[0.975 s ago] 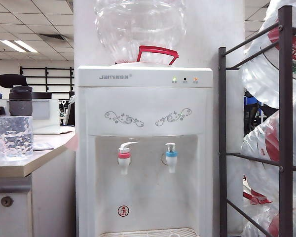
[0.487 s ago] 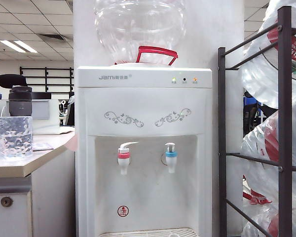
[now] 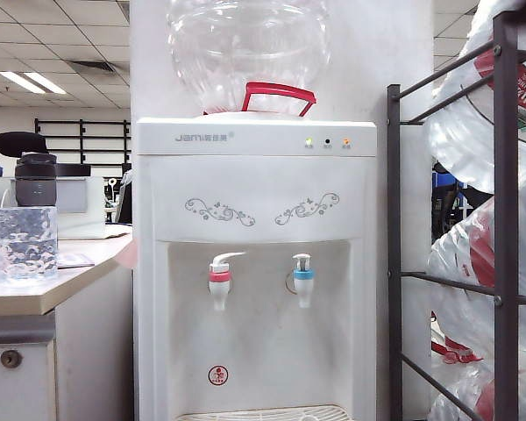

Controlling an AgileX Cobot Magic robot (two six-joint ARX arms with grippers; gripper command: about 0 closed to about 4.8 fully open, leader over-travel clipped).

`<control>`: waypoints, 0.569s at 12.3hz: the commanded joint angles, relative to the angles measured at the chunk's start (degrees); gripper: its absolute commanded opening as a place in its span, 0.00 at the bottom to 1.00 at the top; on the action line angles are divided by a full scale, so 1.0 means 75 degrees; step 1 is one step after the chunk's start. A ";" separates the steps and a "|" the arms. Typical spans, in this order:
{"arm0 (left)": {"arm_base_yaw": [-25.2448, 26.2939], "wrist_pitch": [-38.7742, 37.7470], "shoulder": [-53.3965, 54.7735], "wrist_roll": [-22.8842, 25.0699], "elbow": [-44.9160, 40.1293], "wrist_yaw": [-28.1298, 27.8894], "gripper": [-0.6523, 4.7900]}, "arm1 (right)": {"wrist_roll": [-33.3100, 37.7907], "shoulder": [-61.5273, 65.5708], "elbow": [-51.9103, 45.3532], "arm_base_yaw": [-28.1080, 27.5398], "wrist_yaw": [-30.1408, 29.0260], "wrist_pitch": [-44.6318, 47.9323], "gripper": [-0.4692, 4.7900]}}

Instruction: Pick up the plastic mug from the left desk, go to the cold water outlet of the water dispenser, press the vertical switch to get some water, then put the mug back on the desk.

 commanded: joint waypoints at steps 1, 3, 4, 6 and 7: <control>0.0017 0.1300 -0.0020 0.0213 -0.1096 -0.0315 0.11 | 0.0064 -0.0787 -0.0959 0.0000 0.0350 -0.0146 0.08; 0.0017 0.1320 -0.0023 0.0216 -0.1486 -0.0530 0.11 | 0.0064 -0.0828 -0.1072 0.0000 0.0323 -0.0373 0.08; 0.0017 0.1189 -0.0023 0.0216 -0.1562 -0.0743 0.11 | 0.0061 -0.0816 -0.1192 0.0000 0.0323 -0.0539 0.08; 0.0017 0.1169 -0.0023 0.0216 -0.1568 -0.0743 0.11 | 0.0058 -0.0819 -0.1378 0.0006 0.0323 -0.0554 0.08; 0.0017 0.1169 -0.0023 0.0216 -0.1568 -0.0743 0.11 | 0.0055 -0.0819 -0.1393 0.0006 0.0323 -0.0554 0.08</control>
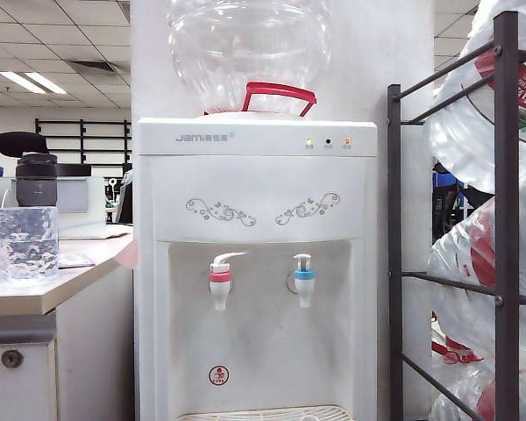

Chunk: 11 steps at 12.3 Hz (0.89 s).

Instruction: Pick up the plastic mug from the left desk, go to the cold water outlet of the water dispenser, press the vertical switch to get some water, then put the mug back on the desk.

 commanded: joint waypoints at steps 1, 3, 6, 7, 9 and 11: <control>0.0003 0.0064 -0.0003 0.0032 0.0006 -0.0023 0.11 | 0.0009 0.0003 -0.0041 0.0009 0.0009 0.0082 0.08; 0.0003 0.0064 -0.0003 0.0032 0.0006 -0.0023 0.11 | 0.0009 -0.0052 -0.0038 0.0017 -0.0050 0.0157 0.08; -0.0003 0.0064 -0.0003 0.0032 0.0006 -0.0023 0.11 | 0.0012 -0.1743 -0.0047 -0.0778 -0.0513 -0.1198 0.08; -0.0003 0.0064 -0.0006 0.0032 0.0006 -0.0023 0.11 | 0.0026 -0.2699 -0.0099 -0.2151 -0.0711 -0.1993 0.08; -0.0003 0.0064 -0.0006 0.0032 0.0006 -0.0023 0.11 | -0.0169 -0.2699 -0.0154 -0.2194 -0.0679 -0.2212 0.08; -0.0003 0.0061 -0.0009 0.0032 0.0006 -0.0023 0.11 | 0.0248 -0.2699 -0.0370 -0.2186 -0.0644 -0.2101 0.08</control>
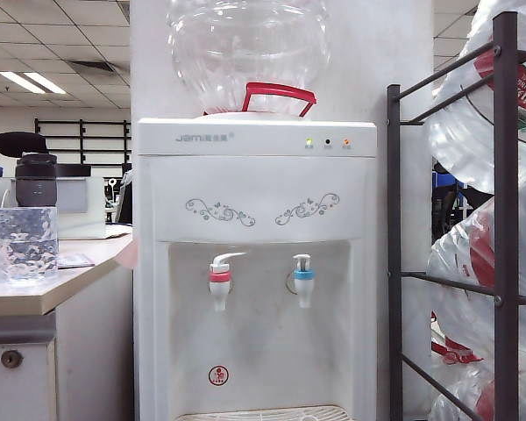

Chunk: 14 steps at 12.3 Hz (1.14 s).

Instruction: Pick up the plastic mug from the left desk, go to the cold water outlet of the water dispenser, press the vertical switch to get some water, then put the mug back on the desk.

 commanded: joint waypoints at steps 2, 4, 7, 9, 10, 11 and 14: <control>0.0000 0.0070 -0.0006 0.0029 0.0006 -0.0020 0.11 | 0.0985 0.0000 -0.0291 -0.0026 0.0073 0.0469 0.08; 0.0000 0.0073 -0.0006 0.0029 0.0006 -0.0020 0.11 | 0.1122 0.0000 -0.0291 -0.0041 0.0434 0.0417 0.08; 0.0000 0.0070 -0.0006 0.0029 0.0006 -0.0020 0.11 | 0.1029 0.0000 -0.0291 -0.0627 0.0551 0.0347 0.08; 0.0000 0.0070 -0.0006 0.0029 0.0006 -0.0020 0.11 | 0.0656 0.0000 -0.0291 -0.0659 0.0545 -0.0128 0.08; 0.0000 0.0073 -0.0006 0.0029 0.0006 -0.0020 0.11 | 0.0659 0.0000 -0.0291 -0.0621 0.0650 -0.0166 0.08; 0.0000 0.0070 -0.0006 0.0029 0.0006 -0.0020 0.11 | 0.0659 0.0000 -0.0291 -0.0548 0.0729 -0.0087 0.08; 0.0000 0.0070 -0.0006 0.0029 0.0006 -0.0020 0.11 | 0.0670 0.0000 -0.0291 -0.0076 0.0985 -0.0015 0.08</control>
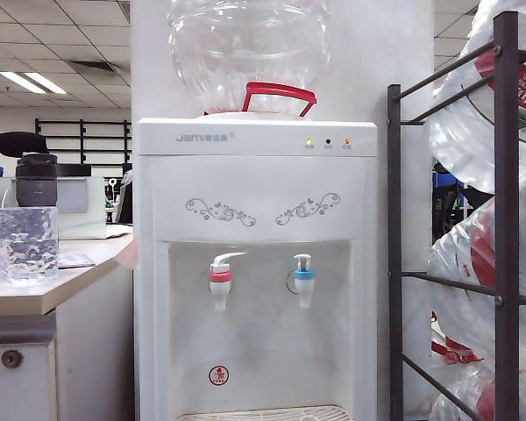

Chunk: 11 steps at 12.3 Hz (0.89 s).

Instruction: Pick up the plastic mug from the left desk, go to the cold water outlet of the water dispenser, press the vertical switch to get some water, then put the mug back on the desk.

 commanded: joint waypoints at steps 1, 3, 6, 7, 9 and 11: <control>0.0000 0.0070 -0.0006 0.0029 0.0006 -0.0020 0.11 | 0.0009 0.0000 -0.0006 -0.0009 0.0044 0.0157 0.08; 0.0000 0.0070 -0.0003 0.0029 0.0006 -0.0020 0.11 | 0.0061 0.0000 -0.0006 -0.0009 0.0061 0.0163 0.13; 0.0000 0.0070 -0.0003 0.0029 0.0006 -0.0020 0.11 | 0.0085 0.0000 -0.0006 -0.0003 0.0061 0.0166 0.13; 0.0003 -0.0146 -0.0003 0.0026 0.0006 -0.0411 0.11 | 0.0085 0.0000 -0.0006 -0.0003 0.0064 0.0166 0.13; 0.0224 -0.0195 -0.0012 0.0087 0.0000 -0.0446 0.11 | 0.0085 0.0000 -0.0006 -0.0003 0.0061 0.0166 0.13; 0.0833 -0.0207 -0.0082 0.0466 -0.0009 0.0609 0.11 | 0.0085 0.0000 -0.0006 -0.0003 0.0061 0.0163 0.13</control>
